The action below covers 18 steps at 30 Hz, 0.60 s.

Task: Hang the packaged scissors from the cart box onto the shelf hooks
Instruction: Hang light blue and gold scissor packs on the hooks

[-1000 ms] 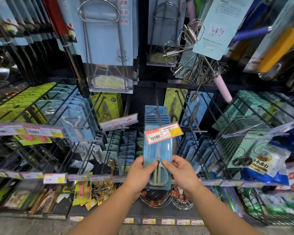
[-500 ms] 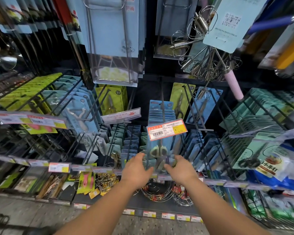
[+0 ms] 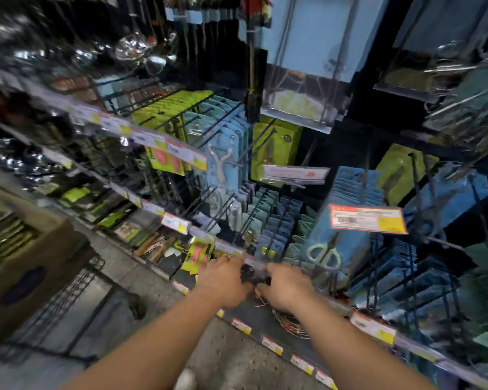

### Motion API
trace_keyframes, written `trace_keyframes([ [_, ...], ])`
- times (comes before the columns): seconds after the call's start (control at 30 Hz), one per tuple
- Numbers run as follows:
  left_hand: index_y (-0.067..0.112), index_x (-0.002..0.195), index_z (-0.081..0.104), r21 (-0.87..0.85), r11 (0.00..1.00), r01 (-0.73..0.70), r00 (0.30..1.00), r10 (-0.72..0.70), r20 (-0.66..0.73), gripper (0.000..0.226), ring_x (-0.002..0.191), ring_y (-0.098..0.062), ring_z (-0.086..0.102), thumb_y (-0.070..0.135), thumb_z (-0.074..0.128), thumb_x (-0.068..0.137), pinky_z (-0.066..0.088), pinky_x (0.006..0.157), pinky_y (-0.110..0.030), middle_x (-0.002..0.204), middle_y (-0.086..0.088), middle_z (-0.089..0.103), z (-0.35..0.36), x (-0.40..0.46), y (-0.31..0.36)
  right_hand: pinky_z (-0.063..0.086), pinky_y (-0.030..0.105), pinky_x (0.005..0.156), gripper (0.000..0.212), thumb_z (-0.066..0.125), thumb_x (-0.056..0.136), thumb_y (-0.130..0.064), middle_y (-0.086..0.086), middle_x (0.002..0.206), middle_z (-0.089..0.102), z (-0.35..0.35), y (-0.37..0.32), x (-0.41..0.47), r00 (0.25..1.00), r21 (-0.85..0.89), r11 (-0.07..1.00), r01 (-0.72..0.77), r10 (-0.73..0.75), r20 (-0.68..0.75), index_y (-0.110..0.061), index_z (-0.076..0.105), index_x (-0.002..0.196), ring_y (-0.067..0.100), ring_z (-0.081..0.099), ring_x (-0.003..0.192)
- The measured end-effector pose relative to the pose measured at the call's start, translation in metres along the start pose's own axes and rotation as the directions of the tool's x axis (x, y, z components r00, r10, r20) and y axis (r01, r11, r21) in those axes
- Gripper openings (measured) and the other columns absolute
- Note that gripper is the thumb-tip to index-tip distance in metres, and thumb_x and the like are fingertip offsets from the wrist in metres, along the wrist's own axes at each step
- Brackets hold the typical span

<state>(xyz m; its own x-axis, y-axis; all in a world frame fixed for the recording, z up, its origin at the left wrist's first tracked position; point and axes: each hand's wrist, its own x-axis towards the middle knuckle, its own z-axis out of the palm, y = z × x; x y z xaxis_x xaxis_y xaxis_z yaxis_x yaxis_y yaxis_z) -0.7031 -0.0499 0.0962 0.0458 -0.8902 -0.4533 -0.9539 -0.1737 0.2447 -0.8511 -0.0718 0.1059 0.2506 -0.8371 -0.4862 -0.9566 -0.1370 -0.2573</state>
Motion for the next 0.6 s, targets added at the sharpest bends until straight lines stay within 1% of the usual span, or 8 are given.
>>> trace_keyframes([
  [0.1,0.025,0.141,0.044,-0.086,0.991,0.106,0.993,-0.109,-0.036,0.059,0.13,-0.028,0.047,0.053,0.056,0.09,0.041,0.106,-0.037,0.139,-0.007,0.051,-0.006,-0.018,-0.042,0.043,0.032,0.09,0.034,0.055,0.095,-0.037,0.006,0.134,0.054,0.007,-0.045,0.009,0.991,-0.045,0.99,0.132,-0.131,0.026,-0.025,0.056,0.126,0.028,0.052,0.121],
  [0.17,0.026,0.132,0.051,-0.127,0.977,0.173,0.982,-0.181,-0.06,0.052,0.127,-0.027,0.05,0.054,0.055,0.089,0.044,0.103,-0.038,0.134,-0.005,0.054,-0.01,-0.031,-0.074,0.043,0.031,0.082,0.035,0.055,0.094,-0.042,0.006,0.131,0.057,0.011,-0.08,0.014,0.975,-0.1,0.971,0.218,-0.213,0.057,-0.023,0.056,0.124,0.028,0.054,0.119],
  [0.2,0.027,0.129,0.052,-0.144,0.97,0.197,0.975,-0.209,-0.074,0.049,0.125,-0.026,0.05,0.055,0.054,0.088,0.044,0.102,-0.039,0.133,-0.004,0.055,-0.011,-0.037,-0.091,0.043,0.032,0.082,0.038,0.054,0.094,-0.046,0.007,0.129,0.058,0.013,-0.099,0.016,0.966,-0.124,0.959,0.256,-0.249,0.068,-0.023,0.056,0.124,0.029,0.055,0.118],
  [0.27,0.03,0.132,0.051,-0.173,0.953,0.247,0.96,-0.265,-0.088,0.052,0.126,-0.027,0.05,0.056,0.054,0.088,0.044,0.101,-0.039,0.134,-0.004,0.054,-0.015,-0.052,-0.124,0.045,0.034,0.088,0.042,0.052,0.093,-0.05,0.008,0.13,0.058,0.019,-0.136,0.02,0.946,-0.168,0.931,0.324,-0.316,0.078,-0.024,0.056,0.126,0.03,0.054,0.12],
  [0.37,0.027,0.138,0.047,-0.205,0.922,0.328,0.929,-0.354,-0.109,0.057,0.129,-0.03,0.047,0.056,0.053,0.089,0.041,0.105,-0.041,0.139,-0.006,0.051,-0.022,-0.076,-0.176,0.042,0.037,0.097,0.043,0.053,0.093,-0.047,0.006,0.135,0.054,0.032,-0.197,0.025,0.915,-0.188,0.896,0.403,-0.388,0.113,-0.03,0.053,0.132,0.029,0.05,0.126],
  [0.5,0.027,0.132,0.05,-0.255,0.875,0.411,0.881,-0.453,-0.136,0.054,0.128,-0.029,0.048,0.057,0.054,0.088,0.04,0.105,-0.04,0.135,-0.007,0.054,-0.031,-0.111,-0.254,0.043,0.035,0.1,0.047,0.055,0.09,-0.046,0.004,0.137,0.054,0.059,-0.284,0.025,0.871,-0.227,0.841,0.491,-0.466,0.156,-0.032,0.052,0.135,0.027,0.05,0.127],
  [0.6,0.028,0.134,0.05,-0.281,0.839,0.465,0.847,-0.514,-0.133,0.057,0.129,-0.029,0.048,0.061,0.054,0.087,0.039,0.105,-0.04,0.136,-0.007,0.053,-0.038,-0.134,-0.313,0.044,0.035,0.099,0.044,0.055,0.09,-0.048,0.005,0.135,0.056,0.08,-0.348,0.021,0.845,-0.264,0.803,0.534,-0.503,0.18,-0.031,0.055,0.131,0.027,0.051,0.126],
])
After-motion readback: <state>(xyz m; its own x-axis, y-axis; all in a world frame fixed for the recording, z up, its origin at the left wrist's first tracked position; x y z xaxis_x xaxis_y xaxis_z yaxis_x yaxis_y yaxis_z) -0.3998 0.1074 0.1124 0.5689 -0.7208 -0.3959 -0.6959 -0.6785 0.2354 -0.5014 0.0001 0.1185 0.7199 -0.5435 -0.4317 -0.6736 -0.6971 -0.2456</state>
